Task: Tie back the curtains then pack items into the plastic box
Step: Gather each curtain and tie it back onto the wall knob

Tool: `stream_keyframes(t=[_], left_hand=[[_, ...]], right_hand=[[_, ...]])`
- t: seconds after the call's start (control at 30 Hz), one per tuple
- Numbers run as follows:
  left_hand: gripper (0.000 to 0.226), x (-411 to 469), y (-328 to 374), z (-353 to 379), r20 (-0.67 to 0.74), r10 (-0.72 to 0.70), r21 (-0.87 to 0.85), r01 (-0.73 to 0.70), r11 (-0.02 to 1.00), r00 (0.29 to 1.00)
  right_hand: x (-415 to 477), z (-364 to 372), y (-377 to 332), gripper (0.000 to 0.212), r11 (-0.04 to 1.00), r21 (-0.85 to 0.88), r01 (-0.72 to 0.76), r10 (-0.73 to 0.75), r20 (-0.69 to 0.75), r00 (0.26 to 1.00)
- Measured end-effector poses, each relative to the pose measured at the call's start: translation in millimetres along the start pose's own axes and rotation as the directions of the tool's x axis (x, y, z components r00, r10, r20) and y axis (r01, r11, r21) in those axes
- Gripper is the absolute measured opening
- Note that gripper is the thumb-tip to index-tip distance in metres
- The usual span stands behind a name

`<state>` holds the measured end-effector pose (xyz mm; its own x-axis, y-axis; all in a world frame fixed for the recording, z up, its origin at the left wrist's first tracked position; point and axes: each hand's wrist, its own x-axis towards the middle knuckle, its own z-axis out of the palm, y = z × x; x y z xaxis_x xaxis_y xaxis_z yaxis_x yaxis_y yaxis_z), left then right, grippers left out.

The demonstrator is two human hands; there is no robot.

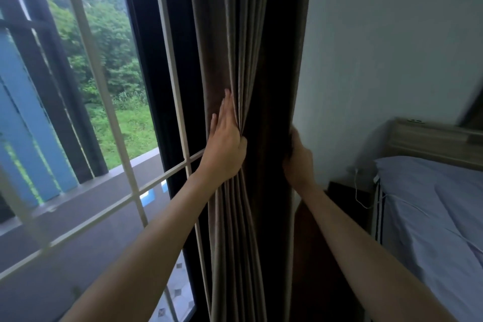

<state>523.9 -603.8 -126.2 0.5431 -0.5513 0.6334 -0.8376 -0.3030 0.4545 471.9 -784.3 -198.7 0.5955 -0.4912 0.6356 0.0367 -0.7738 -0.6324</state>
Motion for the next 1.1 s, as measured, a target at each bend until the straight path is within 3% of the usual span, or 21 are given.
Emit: stream_keyframes(t=[0.1, 0.27, 0.4, 0.67, 0.73, 0.83, 0.93, 1.03, 1.1], left_hand=[[0.076, -1, 2, -1, 0.004, -0.010, 0.001, 0.010, 1.000, 1.000], [0.081, 3, 1, 2, -0.008, -0.006, -0.006, 0.006, 1.000, 1.000], [0.081, 4, 2, 8, 0.011, -0.002, -0.039, 0.002, 0.999, 1.000], [0.077, 8, 0, 12, 0.010, 0.032, -0.026, -0.032, 0.999, 0.999], [0.091, 9, -1, 16, 0.017, 0.017, 0.004, -0.017, 1.000, 1.000], [0.091, 10, 3, 23, -0.004, 0.023, 0.007, -0.023, 1.000, 1.000], [0.090, 10, 8, 27, -0.025, 0.019, -0.036, -0.020, 0.999, 1.000], [0.089, 8, 11, 28, -0.028, 0.000, -0.061, -0.002, 0.998, 1.000], [0.087, 7, 11, 28, -0.026, -0.011, -0.073, 0.009, 0.997, 1.000]], right_hand=[[-42, 24, 15, 0.066, 0.997, -0.065, 0.043, -0.034, 0.128, 0.991], [-91, 46, 11, 0.059, 0.998, 0.029, -0.060, 0.049, 0.304, 0.951], [-123, 65, 13, 0.060, 0.994, 0.108, 0.008, -0.042, 0.313, 0.949], [-123, 64, 12, 0.069, 0.998, 0.055, -0.026, 0.003, 0.393, 0.920], [-123, 60, 5, 0.072, 0.997, 0.052, -0.056, 0.029, 0.417, 0.908], [-126, 61, -5, 0.067, 0.980, 0.144, -0.134, 0.064, 0.411, 0.909], [-133, 63, -24, 0.028, 0.973, 0.194, -0.128, 0.050, 0.364, 0.930], [-138, 72, -35, 0.059, 0.997, 0.044, -0.057, 0.046, 0.215, 0.975], [-140, 81, -38, 0.044, 0.999, -0.008, -0.037, 0.037, 0.106, 0.994]])
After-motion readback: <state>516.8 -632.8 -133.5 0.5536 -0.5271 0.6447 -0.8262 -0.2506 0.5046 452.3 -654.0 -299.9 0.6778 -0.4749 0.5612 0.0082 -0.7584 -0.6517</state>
